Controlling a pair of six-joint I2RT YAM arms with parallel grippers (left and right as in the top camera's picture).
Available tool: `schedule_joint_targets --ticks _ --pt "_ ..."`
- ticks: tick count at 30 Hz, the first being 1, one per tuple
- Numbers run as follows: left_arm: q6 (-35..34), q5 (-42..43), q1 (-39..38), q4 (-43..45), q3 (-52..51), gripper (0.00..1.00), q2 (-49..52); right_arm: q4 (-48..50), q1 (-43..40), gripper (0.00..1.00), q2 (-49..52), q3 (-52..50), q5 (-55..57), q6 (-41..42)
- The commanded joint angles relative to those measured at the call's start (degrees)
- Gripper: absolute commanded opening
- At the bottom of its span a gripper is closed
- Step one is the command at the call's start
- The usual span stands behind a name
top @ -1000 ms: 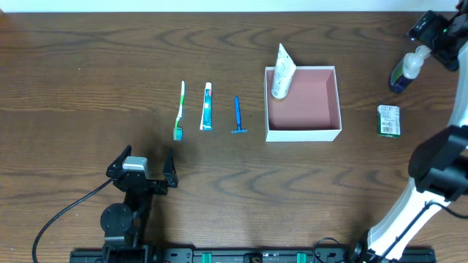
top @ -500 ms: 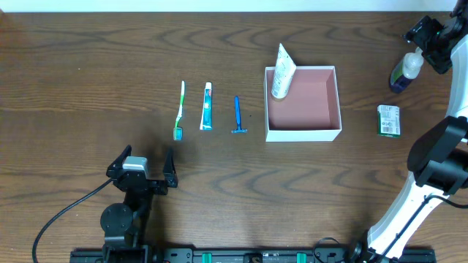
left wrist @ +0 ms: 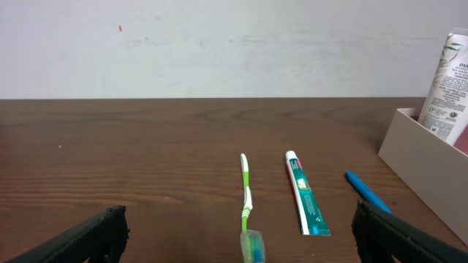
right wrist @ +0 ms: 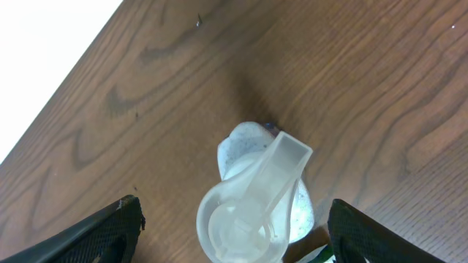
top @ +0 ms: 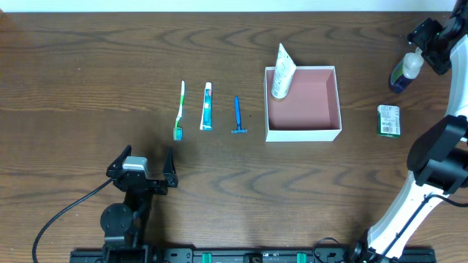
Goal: Pack container
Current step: 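Move the right gripper to the pump soap bottle and grasp it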
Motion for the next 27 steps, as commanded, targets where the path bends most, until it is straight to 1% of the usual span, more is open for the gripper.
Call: schedule_joint_targets --ticks 1,9,12,19,22,27 --pt "0.1 0.8 0.2 -1.8 -1.0 0.98 -0.3 0.3 0.2 0.82 0.6 -0.3 1.3 0.9" --pt "0.1 0.8 0.2 -1.8 -1.0 0.98 -0.3 0.6 0.2 0.82 0.6 -0.7 2.2 1.0" --pt "0.1 0.8 0.2 -1.8 -1.0 0.98 -0.3 0.9 0.2 0.80 0.6 -1.3 2.7 1.1" --pt "0.1 0.8 0.2 -1.8 -1.0 0.98 -0.3 2.2 0.2 0.80 0.6 -3.5 3.0 2.6" --pt "0.1 0.8 0.2 -1.8 -1.0 0.98 -0.3 2.8 0.2 0.76 0.6 -4.3 3.0 2.6" --pt "0.1 0.8 0.2 -1.8 -1.0 0.98 -0.3 3.7 0.2 0.67 0.6 -4.3 3.0 2.6"
